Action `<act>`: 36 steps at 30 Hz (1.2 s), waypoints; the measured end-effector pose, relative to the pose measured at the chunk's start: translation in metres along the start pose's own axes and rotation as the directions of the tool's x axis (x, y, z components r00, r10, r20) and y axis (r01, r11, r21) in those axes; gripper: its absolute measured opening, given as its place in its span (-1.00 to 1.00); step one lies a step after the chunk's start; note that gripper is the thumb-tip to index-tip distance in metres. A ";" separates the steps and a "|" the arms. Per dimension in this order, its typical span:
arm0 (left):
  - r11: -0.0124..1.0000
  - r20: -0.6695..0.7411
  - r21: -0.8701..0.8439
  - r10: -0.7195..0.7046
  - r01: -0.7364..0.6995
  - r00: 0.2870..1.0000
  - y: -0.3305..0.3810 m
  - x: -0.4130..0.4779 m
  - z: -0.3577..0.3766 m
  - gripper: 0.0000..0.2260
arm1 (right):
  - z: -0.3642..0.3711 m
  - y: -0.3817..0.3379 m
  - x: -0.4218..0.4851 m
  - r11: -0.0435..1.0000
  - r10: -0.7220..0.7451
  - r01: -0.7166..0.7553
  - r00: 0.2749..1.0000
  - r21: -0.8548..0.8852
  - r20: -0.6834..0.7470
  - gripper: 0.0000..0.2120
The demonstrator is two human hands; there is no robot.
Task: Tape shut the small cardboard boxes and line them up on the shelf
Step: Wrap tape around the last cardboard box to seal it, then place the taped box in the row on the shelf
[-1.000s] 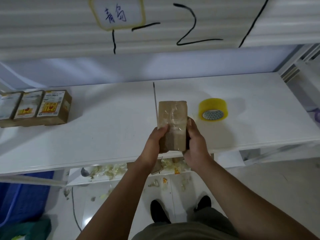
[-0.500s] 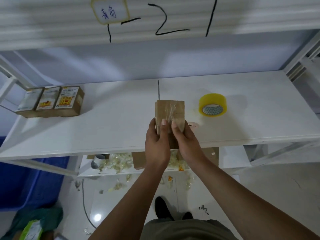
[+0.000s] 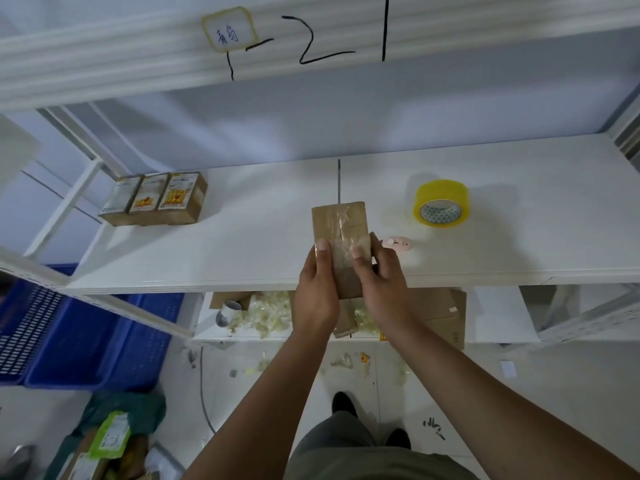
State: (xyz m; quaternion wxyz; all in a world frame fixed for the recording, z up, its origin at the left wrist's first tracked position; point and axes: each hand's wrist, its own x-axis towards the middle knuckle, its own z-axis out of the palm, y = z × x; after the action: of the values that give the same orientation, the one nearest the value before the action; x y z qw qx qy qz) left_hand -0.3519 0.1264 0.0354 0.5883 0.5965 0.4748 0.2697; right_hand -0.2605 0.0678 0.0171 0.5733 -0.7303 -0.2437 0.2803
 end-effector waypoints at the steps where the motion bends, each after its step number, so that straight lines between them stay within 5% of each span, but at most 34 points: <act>1: 0.998 -0.026 0.055 -0.005 0.007 1.000 -0.002 -0.002 0.000 -0.35 | -0.001 0.000 -0.002 1.000 -0.012 0.012 1.000 -0.005 -0.021 -0.50; 4: 0.996 -0.099 0.030 0.081 -0.079 0.992 -0.002 -0.011 0.004 -0.48 | -0.005 -0.008 -0.007 0.995 0.020 -0.018 1.000 0.100 -0.013 -0.44; 7: 0.968 0.058 -0.218 0.142 -0.126 0.988 0.005 -0.015 0.003 -0.60 | -0.013 -0.017 -0.016 0.952 -0.023 0.001 0.997 0.306 0.069 -0.44; 11: 0.803 0.368 -0.551 -0.013 0.229 0.930 0.019 -0.002 -0.022 -0.44 | -0.020 -0.019 -0.019 0.935 -0.114 0.067 0.987 0.348 0.117 -0.54; 13: 0.751 0.406 -0.595 -0.025 0.285 0.914 0.017 0.006 -0.034 -0.41 | -0.017 -0.020 -0.016 0.951 -0.096 0.043 0.982 0.306 0.162 -0.48; 16: 0.838 0.283 -0.510 -0.049 0.193 0.958 0.012 0.018 -0.043 -0.44 | -0.006 -0.023 -0.008 0.932 -0.092 -0.025 0.949 0.362 0.301 -0.50; 19: 0.919 0.092 -0.380 -0.077 0.107 0.993 0.004 0.031 -0.058 -0.56 | 0.011 -0.030 -0.001 0.942 -0.090 -0.007 0.957 0.334 0.275 -0.42; 22: 0.928 0.057 -0.356 -0.093 0.107 0.994 0.000 0.049 -0.082 -0.58 | 0.039 -0.039 0.005 0.946 -0.091 0.004 0.963 0.325 0.254 -0.41; 27: 0.932 0.180 -0.351 -0.025 0.088 0.983 -0.004 0.074 -0.133 -0.53 | 0.093 -0.051 0.014 0.949 -0.016 -0.048 0.980 0.312 0.199 -0.22; 30: 0.957 0.233 -0.288 0.046 0.024 0.971 0.000 0.105 -0.186 -0.67 | 0.119 -0.064 0.031 0.940 0.074 -0.132 0.979 0.315 0.188 -0.02; 32: 0.986 0.385 -0.166 0.049 0.017 0.922 0.017 0.140 -0.233 -0.70 | 0.128 -0.078 0.050 0.948 0.106 -0.167 0.968 0.271 0.226 -0.11; 34: 0.997 0.524 -0.071 0.067 -0.035 0.849 0.041 0.174 -0.273 -0.62 | 0.140 -0.093 0.062 0.972 0.117 -0.191 0.898 0.137 0.423 -0.32; 36: 0.996 0.487 -0.051 0.094 -0.079 0.868 0.058 0.203 -0.295 -0.51 | 0.161 -0.099 0.066 0.983 0.126 -0.180 0.828 0.046 0.546 -0.46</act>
State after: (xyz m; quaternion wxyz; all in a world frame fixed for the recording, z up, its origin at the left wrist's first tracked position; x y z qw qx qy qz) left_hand -0.5149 0.4455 0.0904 0.6850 0.6573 0.2796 0.1433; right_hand -0.3275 0.2479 0.0754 0.4911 -0.6106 -0.3225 0.5310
